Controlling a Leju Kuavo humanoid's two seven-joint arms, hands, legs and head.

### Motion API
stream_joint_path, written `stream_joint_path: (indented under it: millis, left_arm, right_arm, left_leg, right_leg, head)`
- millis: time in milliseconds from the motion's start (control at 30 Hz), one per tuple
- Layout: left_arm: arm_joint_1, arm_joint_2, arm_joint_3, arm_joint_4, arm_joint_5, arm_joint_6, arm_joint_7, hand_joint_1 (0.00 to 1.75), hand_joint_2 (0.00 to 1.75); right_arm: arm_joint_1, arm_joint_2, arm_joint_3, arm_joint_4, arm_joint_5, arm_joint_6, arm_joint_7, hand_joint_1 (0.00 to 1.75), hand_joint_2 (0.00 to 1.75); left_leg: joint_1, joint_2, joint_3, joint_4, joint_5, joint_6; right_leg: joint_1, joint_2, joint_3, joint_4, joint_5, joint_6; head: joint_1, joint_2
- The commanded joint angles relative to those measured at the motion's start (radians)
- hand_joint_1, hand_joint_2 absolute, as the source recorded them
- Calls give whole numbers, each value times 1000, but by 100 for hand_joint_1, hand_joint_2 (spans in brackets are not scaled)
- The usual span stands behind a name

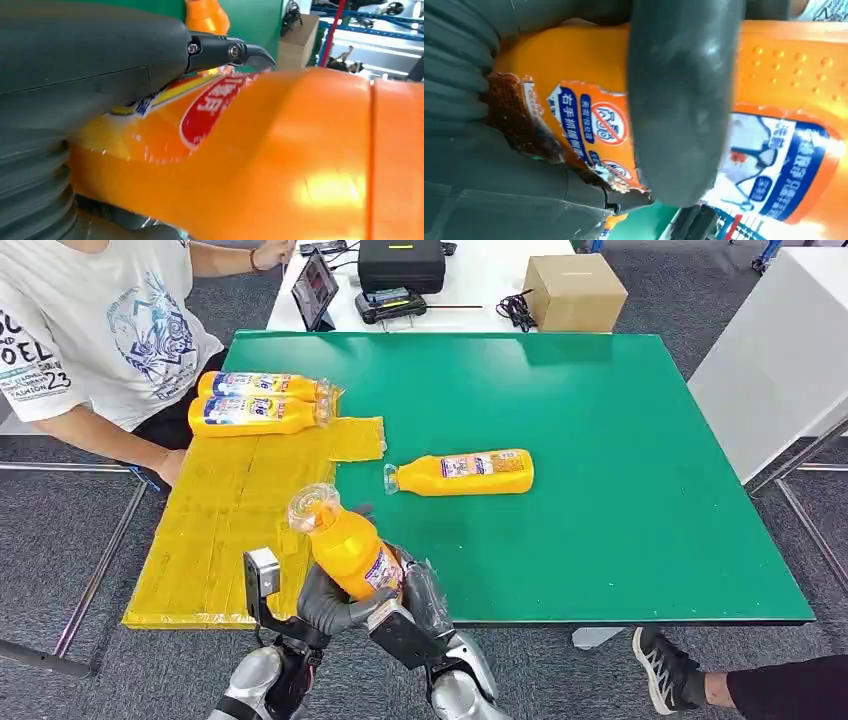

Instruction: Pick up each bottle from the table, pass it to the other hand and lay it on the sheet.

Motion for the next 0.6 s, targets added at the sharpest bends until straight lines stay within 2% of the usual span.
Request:
stream_joint_path:
  millis: [33,233,367,600]
  left_arm:
    - [-63,3,-28,106,25,-21,3,0,175]
    - [-67,-6,-4,78,52,-27,-10,0,175]
    - [-63,-12,6,72,67,-34,-19,0,175]
    - [-60,-17,12,61,76,-45,-27,0,175]
  right_arm:
    - [-105,-4,176,224,49,73,45,175,175]
    - [-131,-1,219,321,68,114,53,175,175]
    - [-139,1,224,338,67,137,56,175,175]
    - [-146,4,227,357,69,154,62,175,175]
  left_leg:
    - [1,3,7,-1,-3,-2]
    - [1,1,3,-1,-1,-1]
    - [2,1,7,-1,-2,-1]
    - [1,1,5,0,-1,-1]
  right_leg:
    - [1,2,6,-1,-2,-2]
    - [1,0,3,-1,-1,-1]
    - [2,-1,7,-2,-3,-2]
    - [1,-1,4,-1,-2,-2]
  head:
    - [0,0]
    - [0,0]
    - [0,0]
    - [0,0]
